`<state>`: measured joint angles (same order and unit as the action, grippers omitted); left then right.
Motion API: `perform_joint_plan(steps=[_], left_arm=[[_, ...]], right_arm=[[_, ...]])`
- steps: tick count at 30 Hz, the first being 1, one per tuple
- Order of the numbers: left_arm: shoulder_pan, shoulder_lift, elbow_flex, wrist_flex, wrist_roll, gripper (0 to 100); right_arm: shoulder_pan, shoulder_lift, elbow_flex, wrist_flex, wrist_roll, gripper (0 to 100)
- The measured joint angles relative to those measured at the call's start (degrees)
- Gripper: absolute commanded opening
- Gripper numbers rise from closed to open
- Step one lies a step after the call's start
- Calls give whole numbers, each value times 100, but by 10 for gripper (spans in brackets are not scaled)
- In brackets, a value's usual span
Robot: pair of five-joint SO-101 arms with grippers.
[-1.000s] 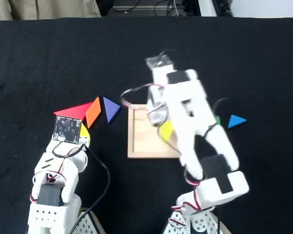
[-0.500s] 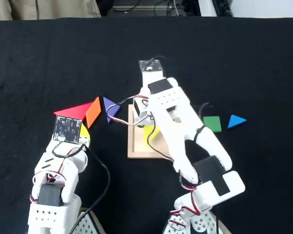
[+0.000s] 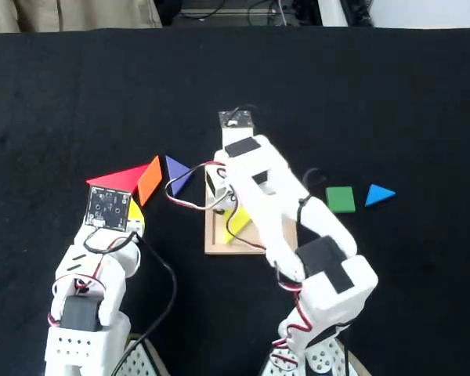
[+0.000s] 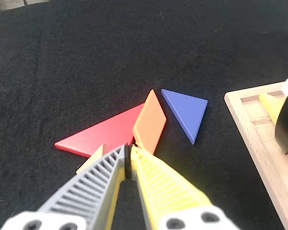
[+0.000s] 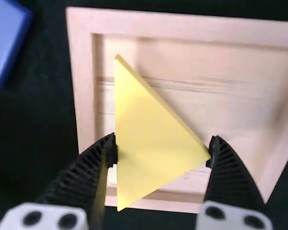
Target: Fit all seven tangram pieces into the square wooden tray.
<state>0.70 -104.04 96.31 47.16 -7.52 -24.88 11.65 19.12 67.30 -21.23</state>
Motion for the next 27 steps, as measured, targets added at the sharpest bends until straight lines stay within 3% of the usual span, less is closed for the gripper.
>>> perform_joint_plan(steps=[9,16,22,27], left_arm=[[0,0,0,0,0,30],[0,0,0,0,0,30],[0,0,0,0,0,30],[0,0,0,0,0,30]], right_arm=[[-114,0,-26,-18,26,238],[-422,0,-26,-18,26,430],[-422,0,-35,0,26,420],[-378,0,-1002,905,422,312]])
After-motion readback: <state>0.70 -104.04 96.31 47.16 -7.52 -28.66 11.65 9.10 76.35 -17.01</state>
